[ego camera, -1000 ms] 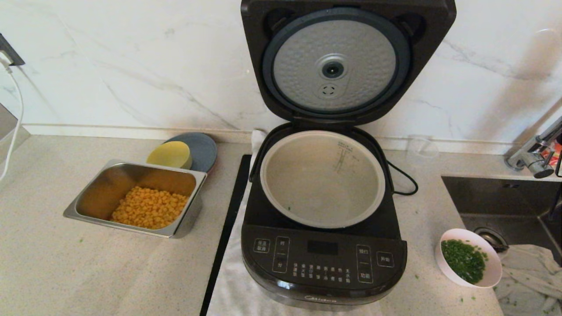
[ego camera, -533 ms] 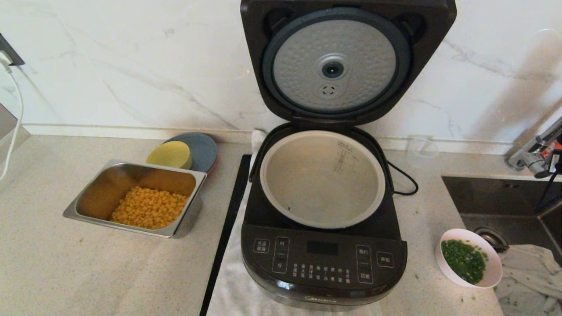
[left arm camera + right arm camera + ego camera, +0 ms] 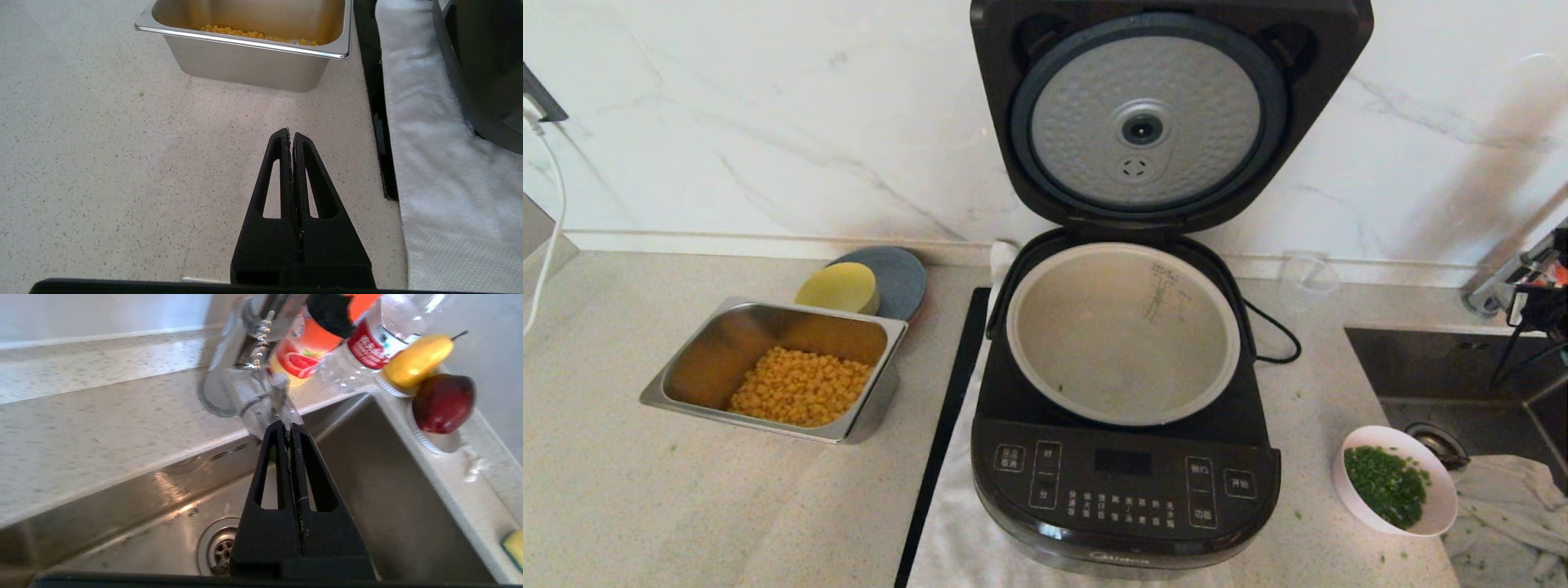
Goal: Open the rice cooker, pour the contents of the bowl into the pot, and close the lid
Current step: Turn on the tap
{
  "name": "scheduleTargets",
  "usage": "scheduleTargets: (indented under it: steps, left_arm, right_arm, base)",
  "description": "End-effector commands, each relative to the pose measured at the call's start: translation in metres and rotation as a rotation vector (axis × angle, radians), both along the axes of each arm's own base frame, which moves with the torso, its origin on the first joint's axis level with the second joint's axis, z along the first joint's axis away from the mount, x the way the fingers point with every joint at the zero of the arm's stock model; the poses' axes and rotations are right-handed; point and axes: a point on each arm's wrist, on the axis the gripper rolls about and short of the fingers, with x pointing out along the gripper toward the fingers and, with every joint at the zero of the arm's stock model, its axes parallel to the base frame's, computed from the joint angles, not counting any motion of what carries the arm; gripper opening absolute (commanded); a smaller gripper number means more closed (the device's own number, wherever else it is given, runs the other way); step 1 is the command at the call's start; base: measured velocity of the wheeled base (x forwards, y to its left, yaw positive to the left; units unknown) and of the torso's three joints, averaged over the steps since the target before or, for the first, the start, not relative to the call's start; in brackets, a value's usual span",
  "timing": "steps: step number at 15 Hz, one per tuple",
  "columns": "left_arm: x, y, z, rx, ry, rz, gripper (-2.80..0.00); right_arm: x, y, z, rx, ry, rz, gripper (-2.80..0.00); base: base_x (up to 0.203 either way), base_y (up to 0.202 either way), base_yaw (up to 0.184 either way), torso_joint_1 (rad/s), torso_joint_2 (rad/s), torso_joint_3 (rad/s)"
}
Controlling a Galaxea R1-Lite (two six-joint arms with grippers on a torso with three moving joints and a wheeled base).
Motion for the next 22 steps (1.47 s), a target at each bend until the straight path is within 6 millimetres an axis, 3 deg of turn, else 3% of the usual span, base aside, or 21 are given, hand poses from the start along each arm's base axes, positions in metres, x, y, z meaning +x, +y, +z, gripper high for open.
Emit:
scheduleTargets:
  steps: [1,7,15,22]
  left_arm:
    - [0.001,0.0,-0.002,0.0,0.007,0.0,-2.8]
    - [0.001,0.0,-0.002,0.001,0.007,0.0,-2.8]
    - [0.001,0.0,-0.002,0.0,0.007,0.0,-2.8]
    - [0.001,0.0,-0.002,0.0,0.007,0.0,-2.8]
  right_arm:
    - [0.002,0.0,0.014,-0.017,-0.043,-0.001,-2.8]
    - [0.021,-0.009,0.019,-0.037,-0.085,-0.006,-2.8]
    - [0.05,-0.023,-0.002,-0.031,-0.089,-0.009,-2.8]
    - [0.05,-0.023,0.003,-0.031,-0.087,-0.012,-2.8]
  base:
    - [0.0,0.0,0.0,0.0,0.0,0.0]
    - [0.0,0.0,0.0,0.0,0.0,0.0]
    - [0.0,0.0,0.0,0.0,0.0,0.0]
    - [0.0,0.0,0.0,0.0,0.0,0.0]
